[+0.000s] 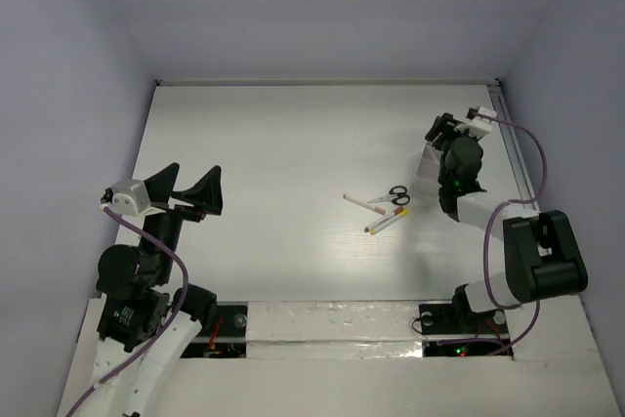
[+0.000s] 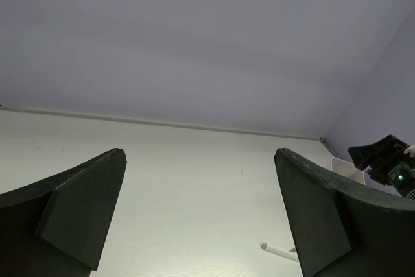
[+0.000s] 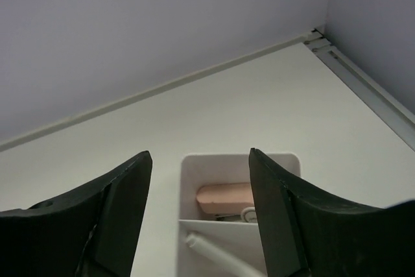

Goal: Sort the stationery into containers
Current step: Place the pen in the storage box, then pick up the pen from the center of the board.

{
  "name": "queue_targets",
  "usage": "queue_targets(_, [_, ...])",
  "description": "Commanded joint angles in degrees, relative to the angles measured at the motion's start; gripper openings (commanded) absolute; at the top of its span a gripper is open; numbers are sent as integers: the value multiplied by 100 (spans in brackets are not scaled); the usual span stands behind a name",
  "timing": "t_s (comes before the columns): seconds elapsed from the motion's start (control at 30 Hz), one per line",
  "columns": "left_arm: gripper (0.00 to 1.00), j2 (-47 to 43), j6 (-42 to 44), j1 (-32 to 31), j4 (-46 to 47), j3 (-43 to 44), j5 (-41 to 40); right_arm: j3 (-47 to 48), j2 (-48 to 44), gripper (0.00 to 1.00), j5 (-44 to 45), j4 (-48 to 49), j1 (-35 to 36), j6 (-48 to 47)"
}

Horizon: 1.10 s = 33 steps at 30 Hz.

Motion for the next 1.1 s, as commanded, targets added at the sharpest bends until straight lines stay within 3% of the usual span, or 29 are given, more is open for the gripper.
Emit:
queue_targets(0.0, [99,80,-21,-35,226,-35,50,714,-427,66,-1077,-1487,194,70])
queue_targets(0.1, [99,80,-21,-35,218,-35,50,1321,-471,61,-1931,-2789,423,62])
queue_targets(0.23, [99,107,-12,-35,218,-44,67,2146,-33,44,-2856,-4370,879,-183])
queue_targets(0.37, [99,115,-12,-35,218,-44,67,3025,810,46,-3094,-6161,1643,-658])
queue_targets(0.47, [99,116,-3,-35,209,-44,58,3544,1479,53,-3261,-6849,1917,-922])
queue_targets(0.73, [99,133,-12,-35,218,-35,67,3985,2236,65,-3262,-7502,2322,-1158])
queue_targets(1.07, [99,133,-21,-35,218,-44,102,3976,2429,64,-3244,-7915,2427,-1239])
